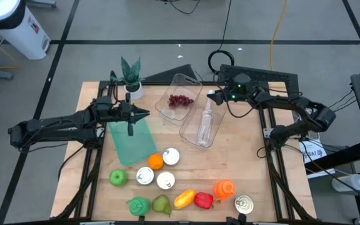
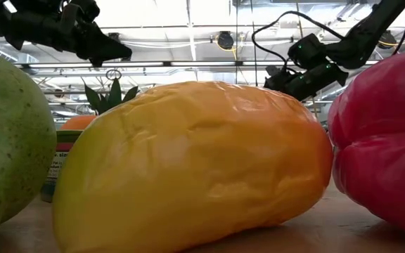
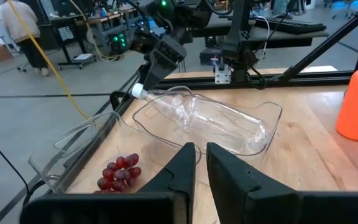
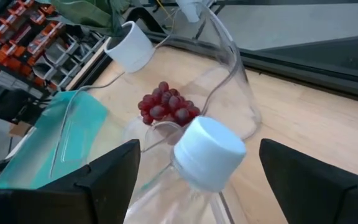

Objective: Pick & Place Food Item
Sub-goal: Put the transparent water bottle into the right transparent bin

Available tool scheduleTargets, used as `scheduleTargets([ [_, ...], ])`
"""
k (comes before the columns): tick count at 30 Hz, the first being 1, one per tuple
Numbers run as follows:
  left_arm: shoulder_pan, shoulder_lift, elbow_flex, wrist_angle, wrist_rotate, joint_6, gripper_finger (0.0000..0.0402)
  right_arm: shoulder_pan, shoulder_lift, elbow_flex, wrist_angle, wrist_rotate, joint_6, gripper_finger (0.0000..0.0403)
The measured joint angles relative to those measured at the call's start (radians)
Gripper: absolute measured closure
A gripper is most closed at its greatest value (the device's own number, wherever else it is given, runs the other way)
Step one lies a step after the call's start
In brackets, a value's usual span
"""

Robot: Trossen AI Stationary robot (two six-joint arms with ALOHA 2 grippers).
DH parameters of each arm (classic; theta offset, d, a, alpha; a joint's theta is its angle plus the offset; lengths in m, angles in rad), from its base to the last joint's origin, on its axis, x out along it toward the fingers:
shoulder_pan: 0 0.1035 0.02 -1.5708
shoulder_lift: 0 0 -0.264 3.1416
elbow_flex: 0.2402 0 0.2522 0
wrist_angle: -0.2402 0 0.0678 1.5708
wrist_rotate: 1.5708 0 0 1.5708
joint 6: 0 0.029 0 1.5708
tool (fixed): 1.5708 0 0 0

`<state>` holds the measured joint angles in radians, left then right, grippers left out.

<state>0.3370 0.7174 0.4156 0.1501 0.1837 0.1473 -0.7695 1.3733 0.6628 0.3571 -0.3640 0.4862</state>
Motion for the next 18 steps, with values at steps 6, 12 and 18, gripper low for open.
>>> scheduleTargets([
  [6, 0.000, 0.000, 0.000, 0.000, 0.000, 0.000, 0.0350, 0.007, 0.035, 0.000, 0.057, 0.000, -0.012, 0.0085],
  [12, 0.000, 0.000, 0.000, -0.001, 0.000, 0.005, 0.0350, 0.023, 0.082, 0.000, 0.113, -0.002, -0.036, 0.0085],
  [18, 0.000, 0.000, 0.000, -0.002, 0.000, 0.006, 0.0350, 0.025, 0.105, 0.000, 0.124, -0.003, -0.051, 0.0111],
])
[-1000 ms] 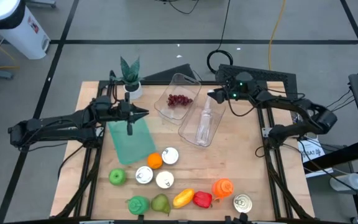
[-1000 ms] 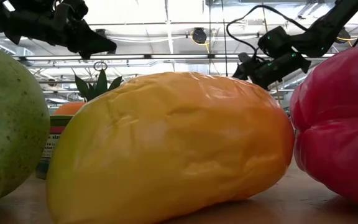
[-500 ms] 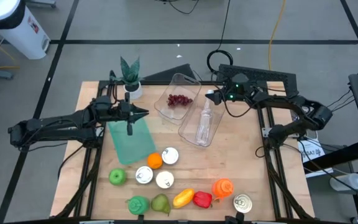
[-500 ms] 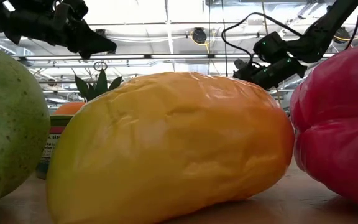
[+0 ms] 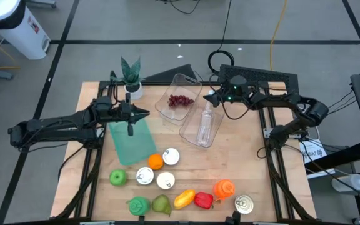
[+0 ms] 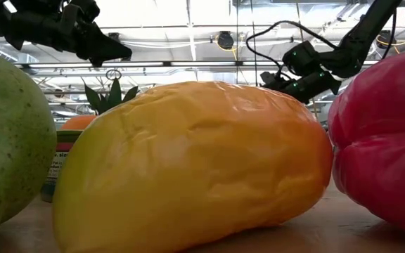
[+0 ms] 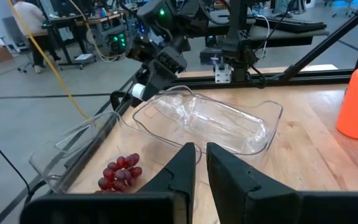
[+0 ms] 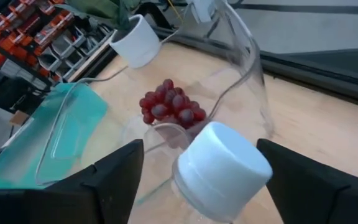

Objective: Pick & Place Food Item
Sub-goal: Put the transparent water bottle into the right transparent bin

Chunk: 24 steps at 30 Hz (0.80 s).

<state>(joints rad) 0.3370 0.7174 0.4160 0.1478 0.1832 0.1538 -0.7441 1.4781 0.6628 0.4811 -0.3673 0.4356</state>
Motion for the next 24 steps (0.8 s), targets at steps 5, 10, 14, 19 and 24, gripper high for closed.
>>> scheduleTargets([
  [5, 0.000, 0.000, 0.000, -0.003, 0.000, -0.001, 0.0350, 0.002, 0.000, 0.000, 0.016, -0.002, 0.029, 0.0168],
  [10, 0.000, 0.000, 0.000, -0.003, 0.000, -0.001, 0.0350, 0.021, -0.002, 0.002, 0.031, -0.010, 0.050, 0.0232],
  [14, 0.000, 0.000, 0.000, -0.003, 0.000, -0.005, 0.0350, 0.046, -0.002, 0.002, 0.070, -0.010, 0.037, 0.0255],
  [19, 0.000, 0.000, 0.000, -0.004, 0.000, -0.006, 0.0350, 0.092, 0.001, -0.002, 0.140, 0.001, -0.010, 0.0259],
  [24, 0.000, 0.000, 0.000, -0.005, 0.000, -0.006, 0.0350, 0.118, 0.001, -0.002, 0.166, 0.003, -0.019, 0.0289],
])
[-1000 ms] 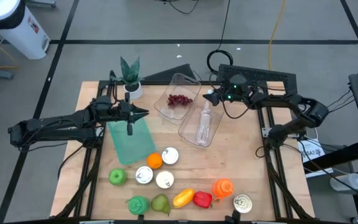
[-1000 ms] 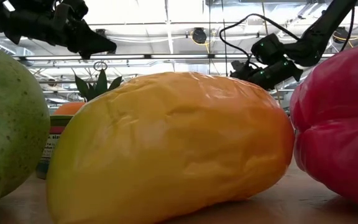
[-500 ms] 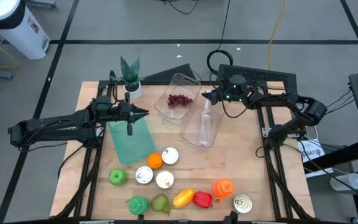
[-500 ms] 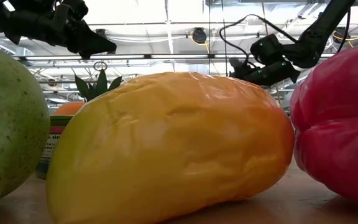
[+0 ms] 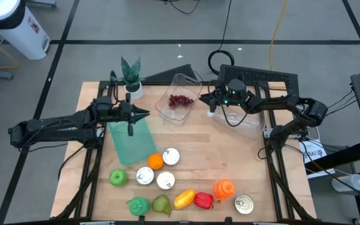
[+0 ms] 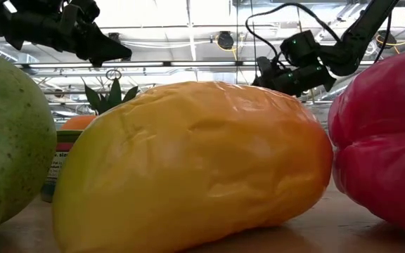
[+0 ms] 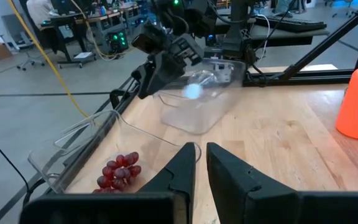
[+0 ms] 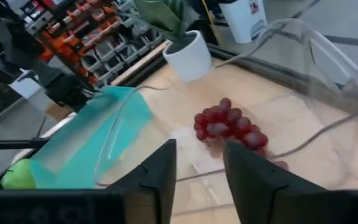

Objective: Pick & Place Food Item
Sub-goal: Put the transparent water bottle into the right transparent bin

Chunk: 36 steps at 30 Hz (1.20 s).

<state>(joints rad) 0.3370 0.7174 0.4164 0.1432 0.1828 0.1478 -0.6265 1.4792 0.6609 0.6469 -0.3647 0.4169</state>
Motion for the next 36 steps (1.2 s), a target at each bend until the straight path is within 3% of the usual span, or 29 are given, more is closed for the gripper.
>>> scheduleTargets([
  [6, 0.000, 0.000, 0.000, -0.010, 0.000, 0.000, 0.0350, 0.009, -0.007, 0.000, 0.018, -0.022, -0.039, 0.0347],
  [9, 0.000, 0.000, 0.000, -0.016, 0.000, 0.004, 0.0350, 0.013, -0.049, 0.000, 0.020, -0.029, -0.113, 0.0358],
  [13, 0.000, 0.000, 0.000, -0.020, 0.000, 0.005, 0.0350, 0.031, -0.195, 0.005, -0.062, -0.021, -0.242, 0.0331],
  [15, 0.000, 0.000, 0.000, -0.021, 0.000, 0.006, 0.0350, 0.059, -0.282, 0.050, -0.227, 0.006, -0.289, 0.0300],
  [19, 0.000, 0.000, 0.000, -0.021, 0.000, 0.014, 0.0350, 0.173, -0.375, 0.240, -0.775, 0.167, -0.433, 0.0232],
  [23, 0.000, 0.000, 0.000, -0.021, -0.001, 0.016, 0.0350, 0.355, -0.341, 0.392, -1.148, 0.458, -0.515, 0.0191],
  [26, 0.000, 0.000, 0.000, -0.022, 0.000, 0.009, 0.0350, 0.454, -0.287, 0.431, -1.247, 0.619, -0.566, 0.0181],
  [36, 0.000, 0.000, 0.000, -0.067, 0.000, 0.014, 0.0350, 0.526, -0.137, 0.436, -1.257, 0.752, -0.707, 0.0163],
])
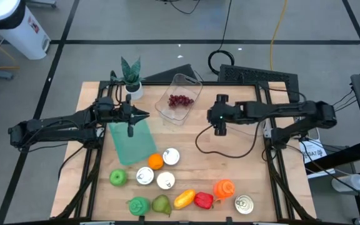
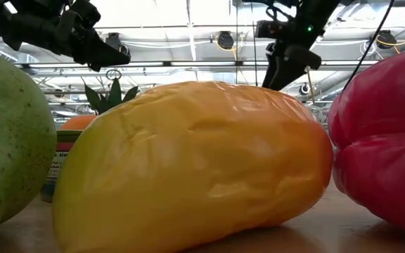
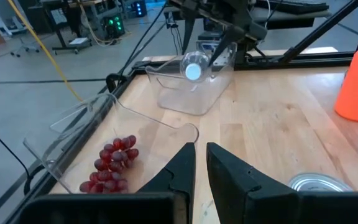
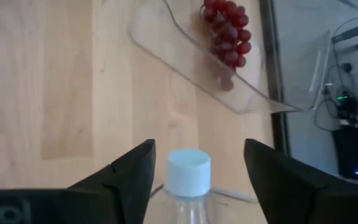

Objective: Pick & Place Food Item
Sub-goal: Put the transparent water bottle into the right transparent bin

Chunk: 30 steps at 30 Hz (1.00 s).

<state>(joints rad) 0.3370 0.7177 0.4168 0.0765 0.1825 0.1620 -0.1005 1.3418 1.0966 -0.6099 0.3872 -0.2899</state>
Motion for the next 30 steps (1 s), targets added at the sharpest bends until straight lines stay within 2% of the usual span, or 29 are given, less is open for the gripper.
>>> scheduleTargets([
  [7, 0.000, 0.000, 0.000, -0.001, 0.000, 0.023, 0.0350, -0.005, 0.003, 0.001, -0.032, 0.004, 0.036, 0.0143],
  [13, 0.000, 0.000, 0.000, -0.006, 0.000, 0.020, 0.0350, -0.030, 0.031, 0.000, -0.076, -0.047, 0.104, 0.0132],
  [27, 0.000, 0.000, 0.000, -0.007, 0.001, 0.020, 0.0350, -0.085, 0.046, 0.000, -0.099, -0.052, 0.140, 0.0150],
  [30, 0.000, 0.000, 0.000, -0.006, 0.001, 0.019, 0.0350, -0.095, 0.057, -0.004, -0.089, -0.088, 0.145, 0.0155],
])
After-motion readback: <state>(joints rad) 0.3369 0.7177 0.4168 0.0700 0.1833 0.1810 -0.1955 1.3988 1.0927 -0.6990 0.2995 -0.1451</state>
